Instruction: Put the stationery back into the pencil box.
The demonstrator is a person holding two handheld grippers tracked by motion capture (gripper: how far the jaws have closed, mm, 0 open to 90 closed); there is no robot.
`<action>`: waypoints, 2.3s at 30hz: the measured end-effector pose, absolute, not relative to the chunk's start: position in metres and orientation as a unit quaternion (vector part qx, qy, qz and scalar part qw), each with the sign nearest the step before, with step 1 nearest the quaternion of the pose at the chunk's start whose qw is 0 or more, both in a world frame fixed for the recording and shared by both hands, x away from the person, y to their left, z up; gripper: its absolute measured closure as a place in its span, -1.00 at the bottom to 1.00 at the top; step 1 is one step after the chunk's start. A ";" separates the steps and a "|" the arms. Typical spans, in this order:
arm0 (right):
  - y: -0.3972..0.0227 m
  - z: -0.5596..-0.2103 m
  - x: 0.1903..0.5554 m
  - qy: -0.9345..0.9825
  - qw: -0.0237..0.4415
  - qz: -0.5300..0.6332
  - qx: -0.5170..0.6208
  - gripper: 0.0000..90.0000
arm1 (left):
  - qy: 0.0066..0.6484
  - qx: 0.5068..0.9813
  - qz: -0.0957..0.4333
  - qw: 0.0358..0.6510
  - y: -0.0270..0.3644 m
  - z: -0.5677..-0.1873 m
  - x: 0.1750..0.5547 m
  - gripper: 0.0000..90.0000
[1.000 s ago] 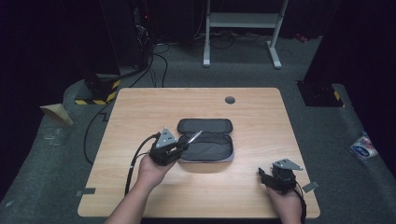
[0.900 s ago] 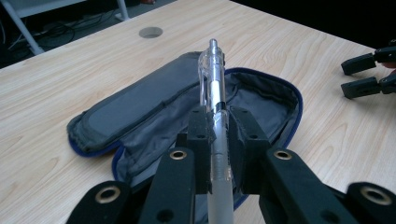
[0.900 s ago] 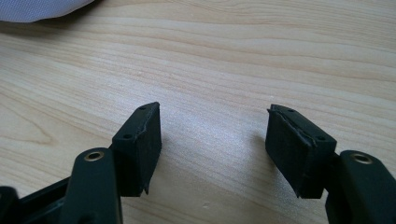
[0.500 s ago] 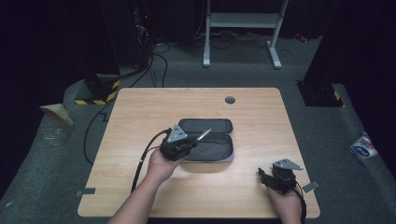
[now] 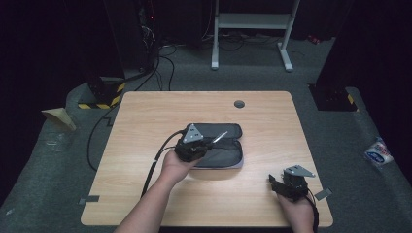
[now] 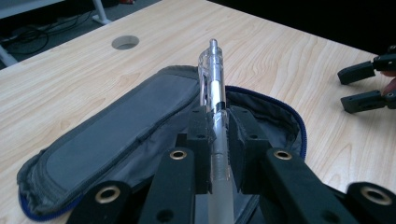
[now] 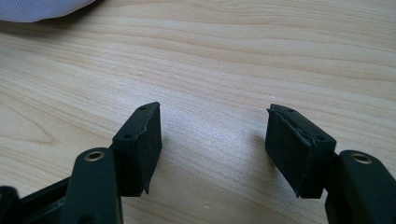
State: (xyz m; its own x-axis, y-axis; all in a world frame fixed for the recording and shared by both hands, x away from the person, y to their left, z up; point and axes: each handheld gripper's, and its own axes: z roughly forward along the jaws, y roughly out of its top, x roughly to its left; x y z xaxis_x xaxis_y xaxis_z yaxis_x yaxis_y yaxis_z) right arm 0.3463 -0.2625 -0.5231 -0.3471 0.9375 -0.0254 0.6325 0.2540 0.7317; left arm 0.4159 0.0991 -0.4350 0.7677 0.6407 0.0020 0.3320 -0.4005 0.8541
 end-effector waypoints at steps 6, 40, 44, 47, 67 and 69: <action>-0.262 -0.523 0.346 0.755 0.238 0.322 0.520 -0.20 | 0.297 0.821 0.154 0.462 0.095 -0.442 0.423 0.76; -0.261 -0.523 0.345 0.755 0.239 0.319 0.521 -0.20 | 0.336 0.837 0.117 0.415 0.086 -0.470 0.441 0.48; -0.262 -0.523 0.345 0.755 0.239 0.319 0.520 -0.20 | 0.342 0.831 0.123 0.422 0.087 -0.469 0.439 0.47; -0.261 -0.523 0.345 0.755 0.239 0.319 0.521 -0.20 | 0.346 0.826 0.124 0.428 0.089 -0.468 0.438 0.45; -0.261 -0.523 0.345 0.755 0.239 0.319 0.521 -0.20 | 0.387 0.797 0.153 0.436 0.118 -0.470 0.427 -0.17; -0.261 -0.523 0.345 0.755 0.240 0.319 0.520 -0.20 | 0.393 0.793 0.156 0.438 0.123 -0.470 0.426 -0.28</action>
State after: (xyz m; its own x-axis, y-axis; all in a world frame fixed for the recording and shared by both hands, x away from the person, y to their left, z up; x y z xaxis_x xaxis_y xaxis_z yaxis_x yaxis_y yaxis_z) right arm 0.3454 -0.2614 -0.5229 -0.3445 0.9383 -0.0301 0.6327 0.2558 0.7310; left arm 0.4257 0.1227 -0.4702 0.6424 0.7602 -0.0975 0.4878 -0.3074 0.8171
